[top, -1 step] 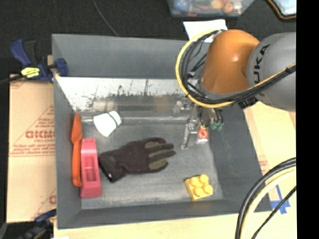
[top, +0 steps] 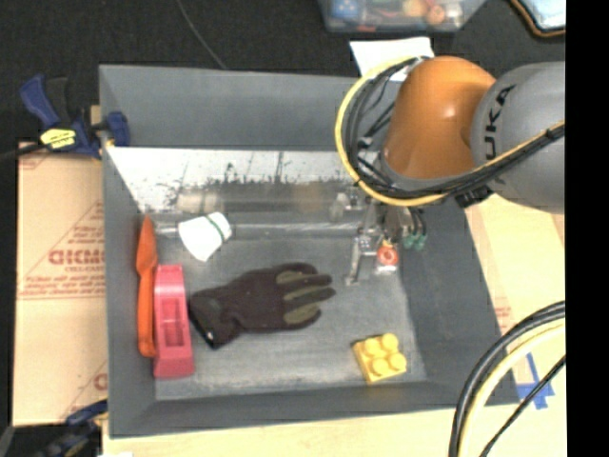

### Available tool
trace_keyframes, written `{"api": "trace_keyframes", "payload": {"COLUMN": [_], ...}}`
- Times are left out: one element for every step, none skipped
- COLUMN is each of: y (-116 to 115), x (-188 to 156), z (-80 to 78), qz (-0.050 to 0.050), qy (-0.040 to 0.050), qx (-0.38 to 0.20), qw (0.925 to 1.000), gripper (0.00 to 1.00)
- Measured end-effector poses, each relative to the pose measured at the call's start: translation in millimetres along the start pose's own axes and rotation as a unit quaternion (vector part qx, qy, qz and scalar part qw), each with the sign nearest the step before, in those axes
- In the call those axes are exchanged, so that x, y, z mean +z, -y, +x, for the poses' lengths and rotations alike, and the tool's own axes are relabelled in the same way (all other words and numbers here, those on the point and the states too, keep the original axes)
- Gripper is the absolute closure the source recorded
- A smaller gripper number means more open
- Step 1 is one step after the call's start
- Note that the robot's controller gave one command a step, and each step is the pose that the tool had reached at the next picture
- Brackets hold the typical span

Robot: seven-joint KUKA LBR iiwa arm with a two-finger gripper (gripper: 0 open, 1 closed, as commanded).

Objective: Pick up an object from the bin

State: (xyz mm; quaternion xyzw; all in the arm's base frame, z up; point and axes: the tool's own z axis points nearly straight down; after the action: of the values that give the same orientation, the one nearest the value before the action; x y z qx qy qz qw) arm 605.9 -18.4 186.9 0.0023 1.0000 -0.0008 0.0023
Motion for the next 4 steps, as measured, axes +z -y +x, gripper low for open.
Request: {"api": "trace_keyframes", "payload": {"y": [-26.0, -34.5, -40.7, -42.0], "x": [87.8, 98.2, 102.9, 99.5], "z": [5.3, 33.3, 21.3, 30.1], "qz": [0.0, 0.0, 0.001, 0.001], "qy": [0.0015, 0.0045, 0.0042, 0.0069], "qx": [-0.062, -0.065, -0.074, -0.083], "qw": [0.9981, 0.9979, 0.9972, 0.9965], "gripper": [0.0, 0.0, 0.0, 0.0]}}
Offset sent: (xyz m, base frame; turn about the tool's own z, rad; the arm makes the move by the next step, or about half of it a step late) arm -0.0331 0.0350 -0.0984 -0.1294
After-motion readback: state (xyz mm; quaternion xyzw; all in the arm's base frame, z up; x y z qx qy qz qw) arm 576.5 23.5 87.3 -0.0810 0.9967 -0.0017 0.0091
